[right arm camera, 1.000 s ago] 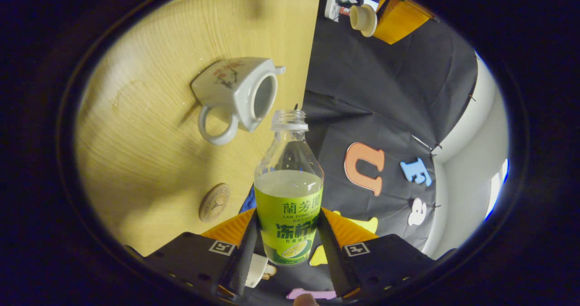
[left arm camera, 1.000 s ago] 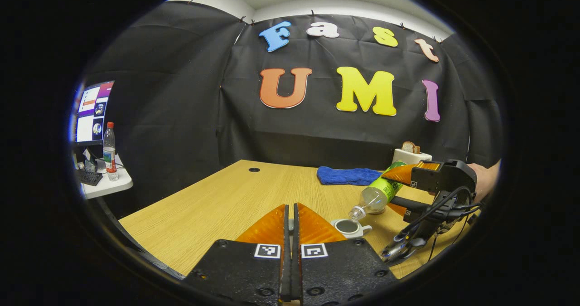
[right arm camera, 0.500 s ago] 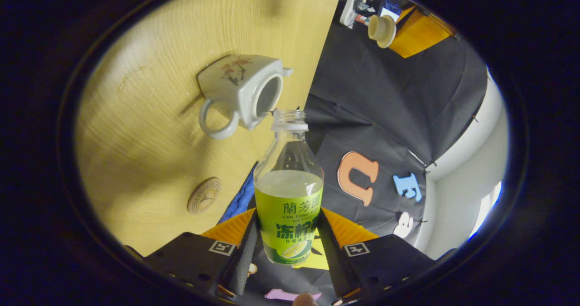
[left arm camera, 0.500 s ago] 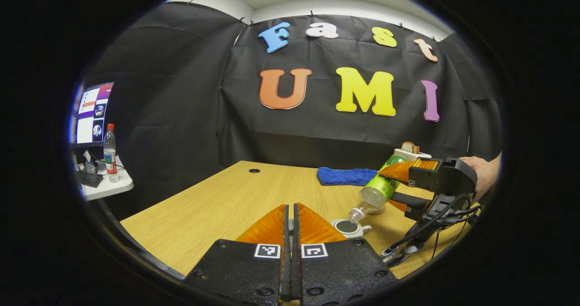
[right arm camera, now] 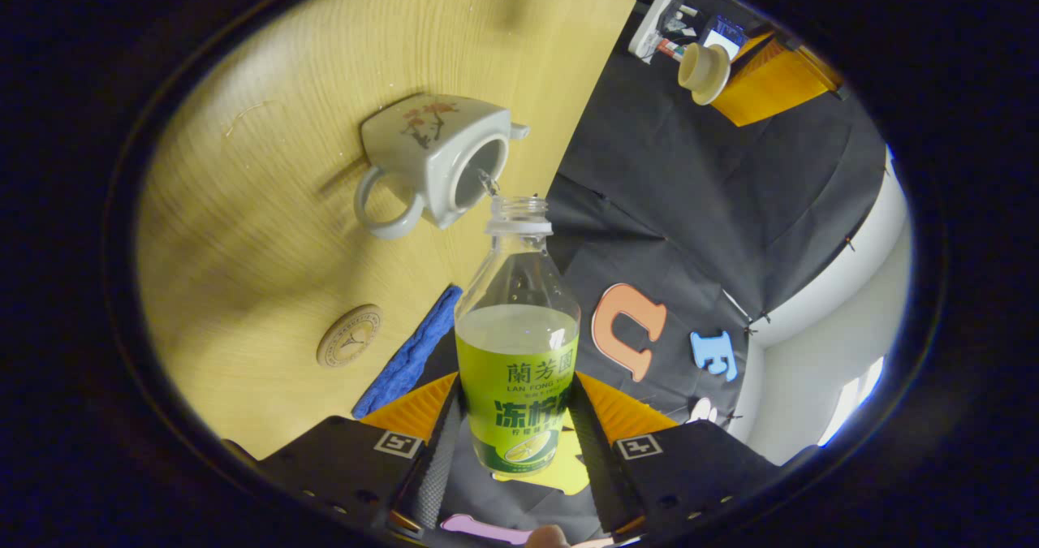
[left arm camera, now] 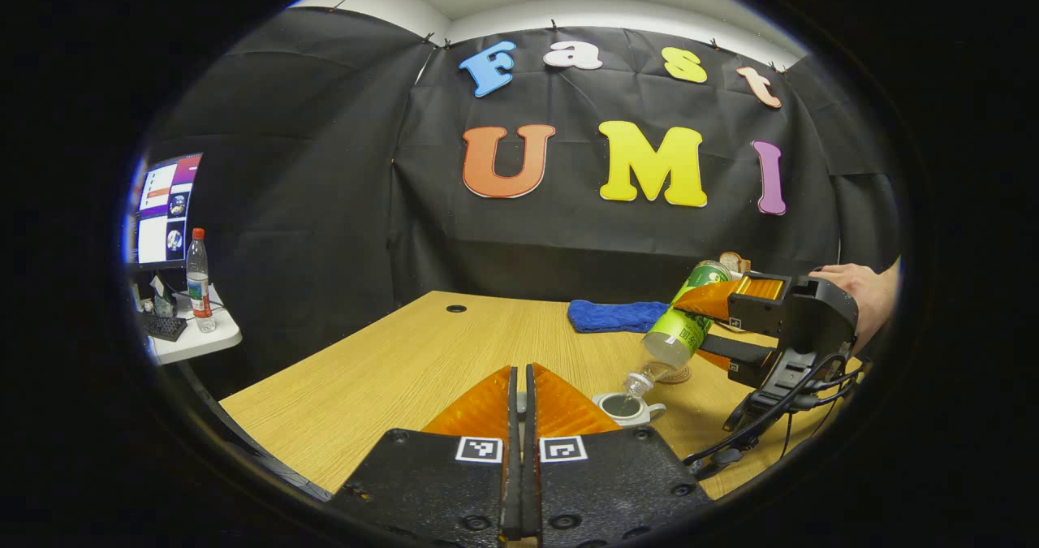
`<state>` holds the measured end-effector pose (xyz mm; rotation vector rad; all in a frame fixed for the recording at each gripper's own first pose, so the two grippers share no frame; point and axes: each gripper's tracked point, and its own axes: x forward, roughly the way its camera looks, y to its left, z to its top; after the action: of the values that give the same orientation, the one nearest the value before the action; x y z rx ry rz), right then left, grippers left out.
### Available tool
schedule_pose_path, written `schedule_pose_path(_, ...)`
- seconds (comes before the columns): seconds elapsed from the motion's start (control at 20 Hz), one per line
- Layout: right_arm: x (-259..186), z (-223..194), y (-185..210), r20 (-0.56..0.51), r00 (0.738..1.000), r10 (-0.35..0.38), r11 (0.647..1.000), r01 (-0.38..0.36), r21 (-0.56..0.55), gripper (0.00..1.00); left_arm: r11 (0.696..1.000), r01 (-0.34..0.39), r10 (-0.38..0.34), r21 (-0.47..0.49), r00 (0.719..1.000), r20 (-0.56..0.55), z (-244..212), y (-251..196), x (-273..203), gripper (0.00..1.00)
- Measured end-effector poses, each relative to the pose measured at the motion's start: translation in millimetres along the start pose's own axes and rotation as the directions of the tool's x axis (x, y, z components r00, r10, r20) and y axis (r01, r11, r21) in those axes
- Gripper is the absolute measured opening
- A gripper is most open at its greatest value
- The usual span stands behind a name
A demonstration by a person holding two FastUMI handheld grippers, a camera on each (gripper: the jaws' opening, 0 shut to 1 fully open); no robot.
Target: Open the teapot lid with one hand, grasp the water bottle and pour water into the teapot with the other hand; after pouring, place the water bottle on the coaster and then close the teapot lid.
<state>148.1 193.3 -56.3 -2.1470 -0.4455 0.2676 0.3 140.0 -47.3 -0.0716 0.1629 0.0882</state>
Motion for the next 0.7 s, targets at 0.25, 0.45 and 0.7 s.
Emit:
schedule_pose_path(0.25, 0, 2, -6, -0.003, 1.000, -0.010, 0.999, 0.010, -0.039, 0.71, 1.000, 0.001, -0.001, -0.001, 1.000, 0.002, 2, 1, -1, 0.02)
schedule_pose_path(0.45, 0, 3, -8, -0.001, 1.000, -0.011, 0.998, 0.011, -0.058, 0.71, 1.000, -0.001, 0.001, -0.001, 1.000, 0.002, 2, 1, -2, 0.03)
schedule_pose_path(0.7, 1, 5, -13, 0.000, 1.000, -0.014, 0.996, 0.014, -0.088, 0.72, 1.000, 0.000, 0.000, -0.001, 1.000, 0.002, 3, 0, -2, 0.02)
